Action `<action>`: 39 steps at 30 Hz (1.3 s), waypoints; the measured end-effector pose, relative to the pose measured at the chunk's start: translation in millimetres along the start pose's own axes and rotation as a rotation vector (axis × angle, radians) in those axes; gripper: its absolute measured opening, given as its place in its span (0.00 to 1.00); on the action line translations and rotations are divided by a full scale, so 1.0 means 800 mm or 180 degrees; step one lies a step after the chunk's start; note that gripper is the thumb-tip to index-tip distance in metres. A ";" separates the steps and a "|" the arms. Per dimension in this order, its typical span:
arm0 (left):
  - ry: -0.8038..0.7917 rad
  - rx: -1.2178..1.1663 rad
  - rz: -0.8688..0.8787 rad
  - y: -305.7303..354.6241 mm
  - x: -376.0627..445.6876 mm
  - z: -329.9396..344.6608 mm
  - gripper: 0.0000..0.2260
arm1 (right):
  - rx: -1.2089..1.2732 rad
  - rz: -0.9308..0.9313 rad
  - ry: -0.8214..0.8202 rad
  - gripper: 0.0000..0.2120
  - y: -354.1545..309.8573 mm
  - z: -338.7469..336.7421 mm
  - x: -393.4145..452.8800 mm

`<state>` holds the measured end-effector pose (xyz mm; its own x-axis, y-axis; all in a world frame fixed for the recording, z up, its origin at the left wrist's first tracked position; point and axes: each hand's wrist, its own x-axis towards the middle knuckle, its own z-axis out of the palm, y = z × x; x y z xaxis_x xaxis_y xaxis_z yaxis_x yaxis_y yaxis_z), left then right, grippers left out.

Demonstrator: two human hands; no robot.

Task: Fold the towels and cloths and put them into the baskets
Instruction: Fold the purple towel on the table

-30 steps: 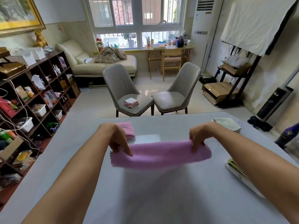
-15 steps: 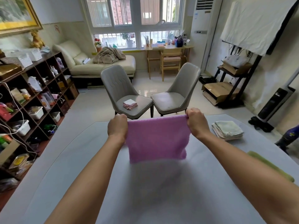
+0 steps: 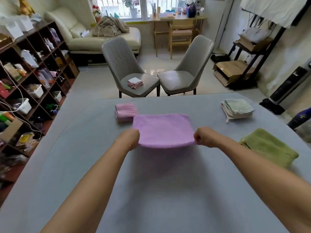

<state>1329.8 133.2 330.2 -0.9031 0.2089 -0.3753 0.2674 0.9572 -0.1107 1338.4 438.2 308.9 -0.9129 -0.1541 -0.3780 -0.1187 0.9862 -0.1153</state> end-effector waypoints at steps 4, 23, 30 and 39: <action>-0.1140 0.0072 0.0222 0.027 -0.037 0.057 0.11 | -0.0016 0.0011 -0.1039 0.08 -0.009 0.055 -0.025; -0.0413 -0.0866 -0.0138 0.004 -0.002 0.129 0.11 | -0.0094 0.0120 -0.0422 0.12 -0.007 0.099 -0.004; 0.0059 -0.0570 -0.0399 0.005 0.067 0.130 0.12 | -0.0208 0.0344 0.0087 0.12 0.003 0.112 0.049; -0.0231 -0.0328 -0.0286 0.014 0.135 0.145 0.13 | -0.0205 0.0546 0.0109 0.11 0.006 0.136 0.097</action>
<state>1274.2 143.0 181.5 -0.8941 0.1099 -0.4341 0.1473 0.9877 -0.0533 1309.5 424.8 179.4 -0.9345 0.0179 -0.3555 0.0163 0.9998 0.0076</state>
